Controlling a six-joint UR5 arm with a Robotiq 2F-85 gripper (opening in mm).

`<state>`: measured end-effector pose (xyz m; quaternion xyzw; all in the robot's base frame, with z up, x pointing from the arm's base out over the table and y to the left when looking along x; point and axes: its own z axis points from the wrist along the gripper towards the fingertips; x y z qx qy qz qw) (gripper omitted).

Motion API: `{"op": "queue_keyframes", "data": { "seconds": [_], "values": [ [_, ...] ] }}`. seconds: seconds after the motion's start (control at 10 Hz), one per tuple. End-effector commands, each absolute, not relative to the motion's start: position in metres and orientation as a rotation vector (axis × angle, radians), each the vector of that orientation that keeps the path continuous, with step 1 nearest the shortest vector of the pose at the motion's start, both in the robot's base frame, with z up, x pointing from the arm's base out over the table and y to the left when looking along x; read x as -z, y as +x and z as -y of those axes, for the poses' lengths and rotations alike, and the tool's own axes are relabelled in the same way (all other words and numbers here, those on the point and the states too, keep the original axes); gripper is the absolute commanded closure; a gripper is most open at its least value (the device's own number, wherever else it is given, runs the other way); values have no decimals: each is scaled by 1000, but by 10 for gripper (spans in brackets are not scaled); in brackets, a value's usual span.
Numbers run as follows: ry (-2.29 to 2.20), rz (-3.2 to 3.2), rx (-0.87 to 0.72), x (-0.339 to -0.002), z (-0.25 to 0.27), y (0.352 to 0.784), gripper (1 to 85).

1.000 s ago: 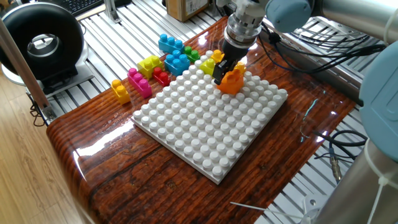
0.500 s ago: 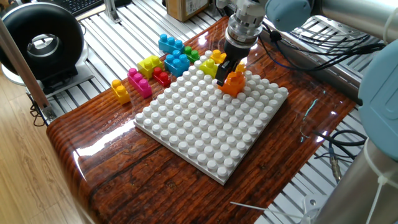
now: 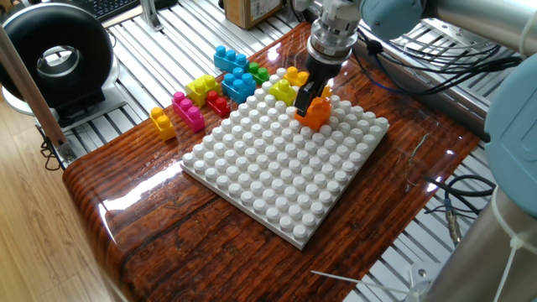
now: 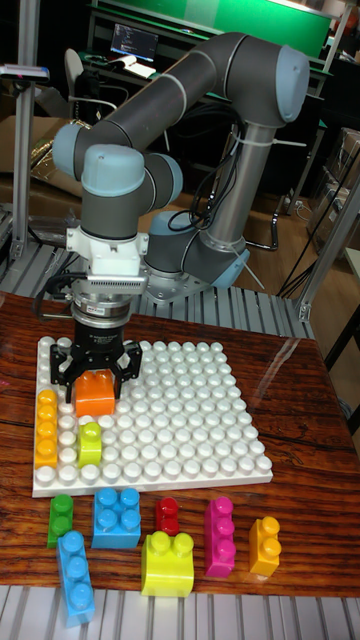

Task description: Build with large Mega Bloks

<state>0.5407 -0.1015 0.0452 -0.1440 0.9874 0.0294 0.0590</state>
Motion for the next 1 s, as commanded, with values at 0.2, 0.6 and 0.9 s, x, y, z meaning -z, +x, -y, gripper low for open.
{"op": "queue_keyframes", "data": {
  "seconds": [0.2,0.6,0.9],
  "values": [
    [-385,-2997,-130,-51,97,535,123],
    [-345,-2997,-140,-49,93,530,160],
    [-342,-2994,-142,-48,94,526,193]
  ]
}}
